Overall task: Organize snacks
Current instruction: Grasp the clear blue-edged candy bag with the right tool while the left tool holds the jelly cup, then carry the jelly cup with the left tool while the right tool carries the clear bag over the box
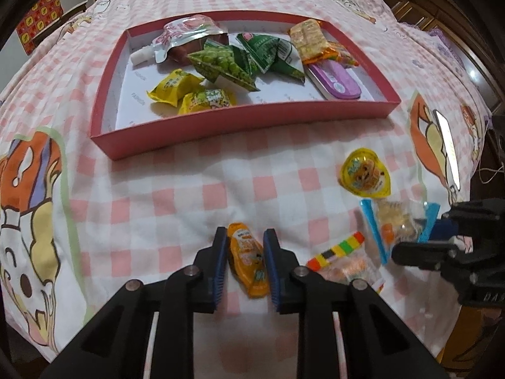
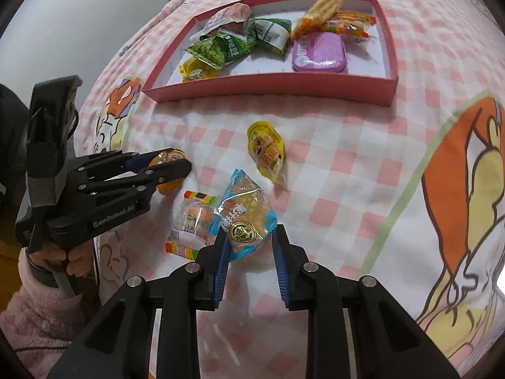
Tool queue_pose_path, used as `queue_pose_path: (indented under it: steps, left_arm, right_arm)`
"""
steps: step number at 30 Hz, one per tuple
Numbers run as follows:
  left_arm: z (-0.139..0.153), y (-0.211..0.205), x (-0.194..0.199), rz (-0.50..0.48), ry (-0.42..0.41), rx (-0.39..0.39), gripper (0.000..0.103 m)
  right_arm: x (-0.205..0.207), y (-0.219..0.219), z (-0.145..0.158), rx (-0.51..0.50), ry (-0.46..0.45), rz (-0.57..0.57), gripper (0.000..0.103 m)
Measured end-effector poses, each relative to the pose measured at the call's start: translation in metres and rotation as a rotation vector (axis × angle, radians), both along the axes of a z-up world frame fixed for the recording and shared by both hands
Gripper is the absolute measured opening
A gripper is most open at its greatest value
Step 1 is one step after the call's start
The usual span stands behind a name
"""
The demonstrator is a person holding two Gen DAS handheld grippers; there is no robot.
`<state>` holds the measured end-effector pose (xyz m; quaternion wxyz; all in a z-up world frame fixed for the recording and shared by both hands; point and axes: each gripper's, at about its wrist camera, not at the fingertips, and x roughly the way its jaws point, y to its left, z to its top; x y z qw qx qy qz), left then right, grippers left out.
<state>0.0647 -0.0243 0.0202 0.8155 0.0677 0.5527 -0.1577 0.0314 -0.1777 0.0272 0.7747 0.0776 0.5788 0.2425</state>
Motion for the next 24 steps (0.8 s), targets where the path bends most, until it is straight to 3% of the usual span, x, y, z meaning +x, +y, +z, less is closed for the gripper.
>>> queue_pose_path:
  steps: [13,24]
  left_arm:
    - [0.019,0.021,-0.013,0.035,-0.014,-0.099,0.020]
    - [0.047,0.021,-0.019,0.041,-0.059,-0.128,0.020]
  right_arm:
    - [0.002,0.010,0.015,-0.003,-0.057,0.033,0.028]
    - [0.009,0.011,0.026,-0.007,-0.081,0.047,0.028]
